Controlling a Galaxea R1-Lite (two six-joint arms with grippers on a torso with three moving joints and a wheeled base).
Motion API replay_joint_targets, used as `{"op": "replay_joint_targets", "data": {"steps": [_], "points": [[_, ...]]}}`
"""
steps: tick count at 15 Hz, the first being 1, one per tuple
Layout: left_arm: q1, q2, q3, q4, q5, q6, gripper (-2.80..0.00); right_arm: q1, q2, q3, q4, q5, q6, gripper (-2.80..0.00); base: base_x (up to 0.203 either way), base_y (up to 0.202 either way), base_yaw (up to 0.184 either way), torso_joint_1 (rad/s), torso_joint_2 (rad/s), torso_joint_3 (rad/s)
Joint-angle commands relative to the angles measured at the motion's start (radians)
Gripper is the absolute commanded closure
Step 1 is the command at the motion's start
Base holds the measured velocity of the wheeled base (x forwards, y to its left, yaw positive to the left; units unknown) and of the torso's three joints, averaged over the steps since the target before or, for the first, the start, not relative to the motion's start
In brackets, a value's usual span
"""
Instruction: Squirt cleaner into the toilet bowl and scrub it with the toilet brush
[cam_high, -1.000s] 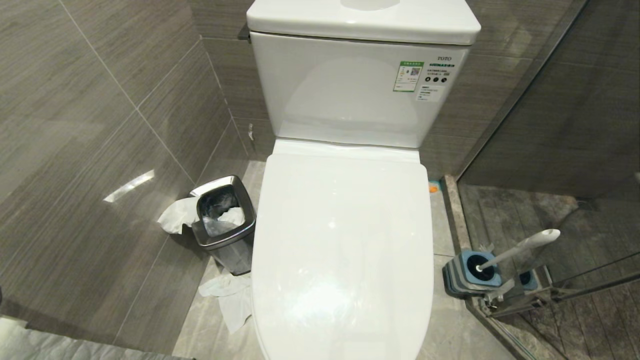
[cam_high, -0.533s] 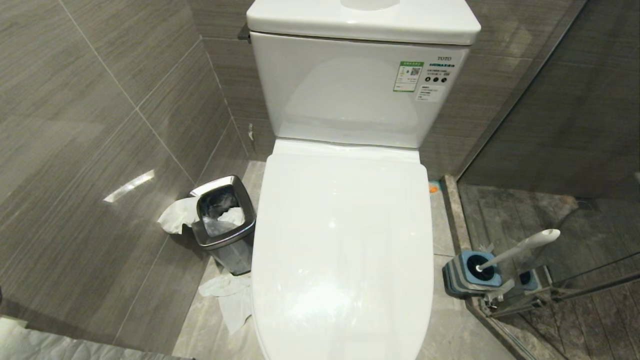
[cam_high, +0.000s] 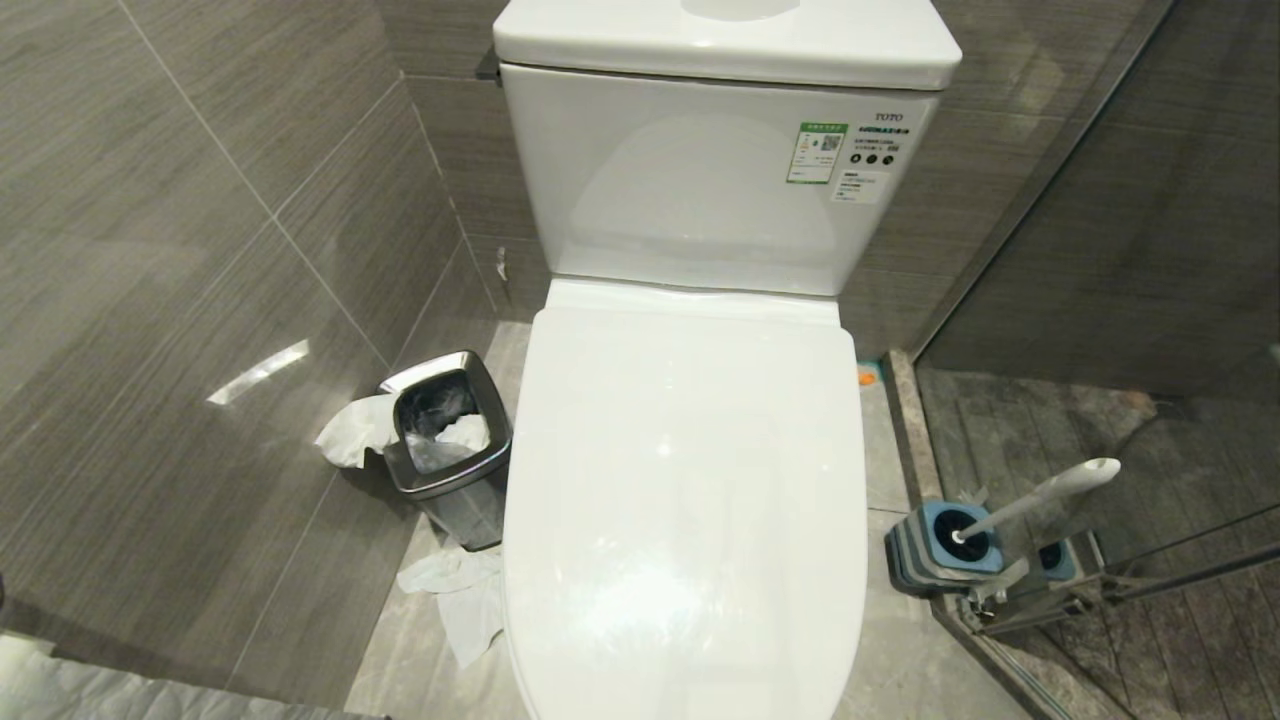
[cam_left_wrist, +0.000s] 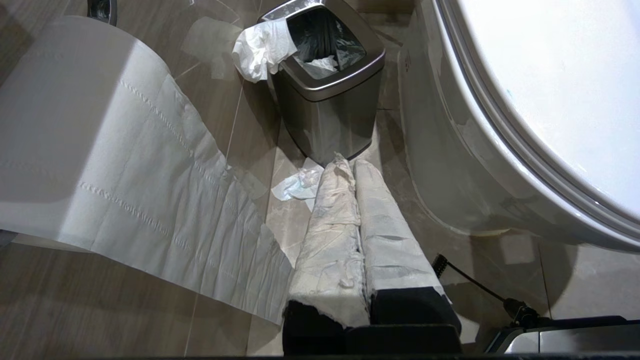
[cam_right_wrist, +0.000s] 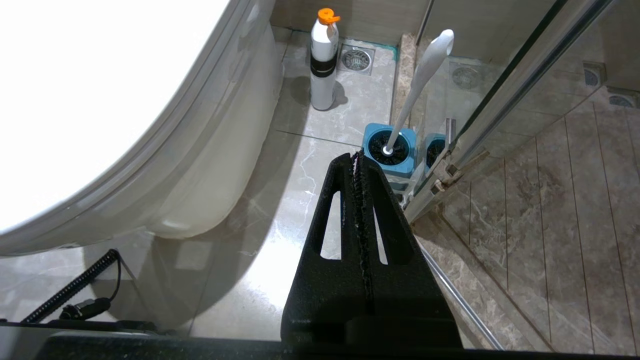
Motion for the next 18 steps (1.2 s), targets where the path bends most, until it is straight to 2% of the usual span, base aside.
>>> {"op": "replay_joint_targets", "data": {"steps": [1,18], "points": [[0.0,0.002,0.0,0.0,0.0,0.001,0.0,0.0,0.001,0.0,0.0,0.0,0.0,0.0,0.0,0.0,0.0,0.0,0.0,0.0],[0.0,0.002,0.0,0.0,0.0,0.001,0.0,0.0,0.001,0.0,0.0,0.0,0.0,0.0,0.0,0.0,0.0,0.0,0.0,0.0]]}}
